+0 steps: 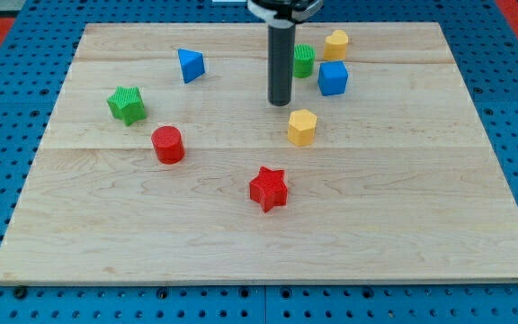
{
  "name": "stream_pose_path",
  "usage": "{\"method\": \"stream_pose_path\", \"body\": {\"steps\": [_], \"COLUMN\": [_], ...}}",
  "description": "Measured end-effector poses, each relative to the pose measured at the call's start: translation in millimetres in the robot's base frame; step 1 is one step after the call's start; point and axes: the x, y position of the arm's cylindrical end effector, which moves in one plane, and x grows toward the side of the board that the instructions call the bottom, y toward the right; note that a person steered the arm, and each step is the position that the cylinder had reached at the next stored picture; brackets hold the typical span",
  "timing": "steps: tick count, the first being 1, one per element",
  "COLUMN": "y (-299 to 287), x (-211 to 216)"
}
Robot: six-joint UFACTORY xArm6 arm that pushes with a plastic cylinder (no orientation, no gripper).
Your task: Move the yellow hexagon towards the red star
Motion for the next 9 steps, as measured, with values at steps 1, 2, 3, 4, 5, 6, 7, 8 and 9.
{"method": "stream_pose_path", "body": {"steps": [1,2,3,4,5,6,7,8,9], "y": [48,62,41,12,-3,-3,-17,-15,-19], "x": [26,46,52,56,59,78,106,92,51]}}
